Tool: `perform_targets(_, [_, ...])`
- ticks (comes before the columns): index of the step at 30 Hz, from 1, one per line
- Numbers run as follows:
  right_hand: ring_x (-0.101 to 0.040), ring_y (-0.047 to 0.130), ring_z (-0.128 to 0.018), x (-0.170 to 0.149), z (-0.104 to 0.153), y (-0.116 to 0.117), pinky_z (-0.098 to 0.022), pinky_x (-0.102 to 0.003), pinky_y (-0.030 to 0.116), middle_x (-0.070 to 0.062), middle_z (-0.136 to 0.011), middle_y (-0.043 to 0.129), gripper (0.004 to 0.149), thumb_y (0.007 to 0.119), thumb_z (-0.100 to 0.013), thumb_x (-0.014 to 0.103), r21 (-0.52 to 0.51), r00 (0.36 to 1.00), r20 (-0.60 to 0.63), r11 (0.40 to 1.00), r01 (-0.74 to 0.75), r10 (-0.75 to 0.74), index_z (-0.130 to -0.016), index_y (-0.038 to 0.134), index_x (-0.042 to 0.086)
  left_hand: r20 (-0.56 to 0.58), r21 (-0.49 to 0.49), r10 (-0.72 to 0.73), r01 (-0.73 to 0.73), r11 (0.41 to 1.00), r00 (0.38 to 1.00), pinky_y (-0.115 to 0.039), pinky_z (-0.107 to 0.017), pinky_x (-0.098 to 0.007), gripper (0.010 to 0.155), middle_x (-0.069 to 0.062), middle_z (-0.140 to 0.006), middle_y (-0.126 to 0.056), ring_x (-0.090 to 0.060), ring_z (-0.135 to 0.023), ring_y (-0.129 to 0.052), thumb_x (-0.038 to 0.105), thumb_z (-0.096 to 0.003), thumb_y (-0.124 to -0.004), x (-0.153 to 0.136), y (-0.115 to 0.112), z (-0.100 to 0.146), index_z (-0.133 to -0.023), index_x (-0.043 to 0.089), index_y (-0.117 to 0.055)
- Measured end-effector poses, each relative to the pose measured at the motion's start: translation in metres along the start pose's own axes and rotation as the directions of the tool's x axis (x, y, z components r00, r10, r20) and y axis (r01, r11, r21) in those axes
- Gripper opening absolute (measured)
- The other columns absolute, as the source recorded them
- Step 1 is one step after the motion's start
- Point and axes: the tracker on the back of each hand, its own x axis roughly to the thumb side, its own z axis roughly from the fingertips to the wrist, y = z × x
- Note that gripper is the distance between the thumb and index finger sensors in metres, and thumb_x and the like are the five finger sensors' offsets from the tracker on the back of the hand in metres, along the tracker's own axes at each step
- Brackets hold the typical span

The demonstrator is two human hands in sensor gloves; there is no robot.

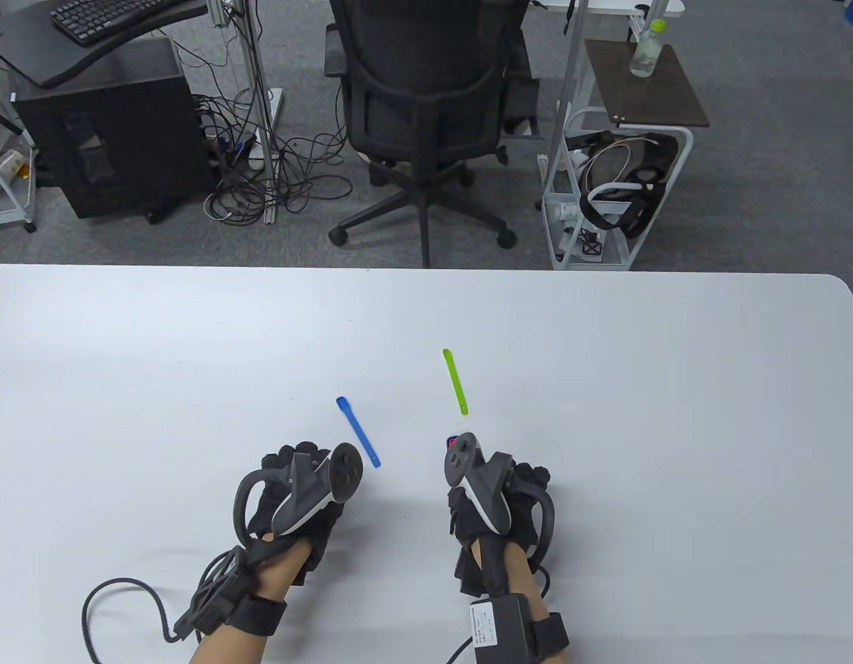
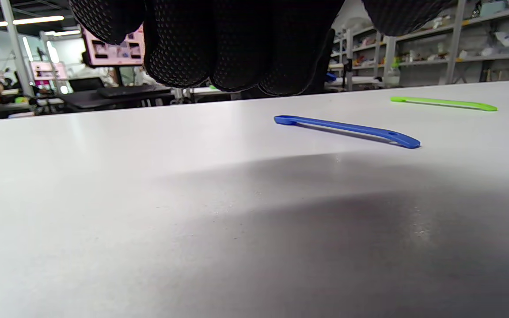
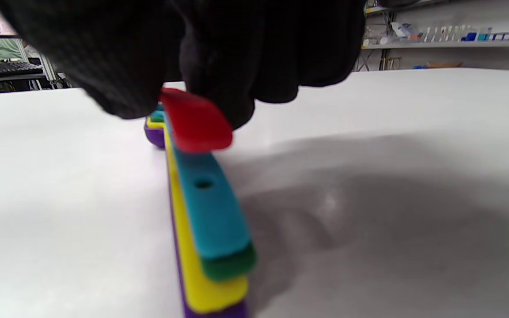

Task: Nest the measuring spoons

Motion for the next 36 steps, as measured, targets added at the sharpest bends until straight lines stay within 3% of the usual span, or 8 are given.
perform_targets(16, [-0.033,0.077,-0.078,0.002,0.000,0.006,-0.076,-0.061,0.045,0.002,-0.080,0.082,0.042,0.083,-0.030,0.052,0.024,0.998,-0.014,0.997,-0.067,0.068,-0.059,0.090,0.023,0.009,0.000,0.005,-0.005,1.000,1.000,-0.066,-0.066,-0.060,0.059,-0.009,-0.090,-0.081,-0.039,-0.081,-0.084,0.054,-0.0477,-0.064,0.002,-0.001,0.001,-0.088,0.015,-0.081])
perform_targets(29, [-0.033,0.075,-0.080,-0.002,-0.003,0.009,-0.076,-0.060,0.044,0.002,-0.082,0.080,0.046,0.078,-0.031,0.056,0.102,0.996,-0.011,0.991,-0.087,0.088,-0.062,0.089,0.024,0.001,-0.009,0.006,-0.006,1.000,1.000,-0.065,-0.066,-0.060,0.059,-0.009,-0.090,-0.080,-0.039,-0.081,-0.083,0.055,-0.0476,-0.064,0.001,-0.003,-0.001,-0.088,0.015,-0.080])
perform_targets(36, [-0.034,0.074,-0.082,-0.021,-0.009,-0.003,-0.077,-0.060,0.043,0.001,-0.085,0.078,0.054,0.072,-0.029,0.061,0.058,0.998,-0.035,0.996,0.063,-0.061,-0.066,0.087,0.024,-0.017,-0.019,0.013,-0.014,1.000,1.000,-0.064,-0.066,-0.060,0.063,-0.011,-0.095,-0.074,-0.040,-0.082,-0.081,0.055,-0.0476,-0.063,-0.001,-0.005,-0.001,-0.093,0.014,-0.074])
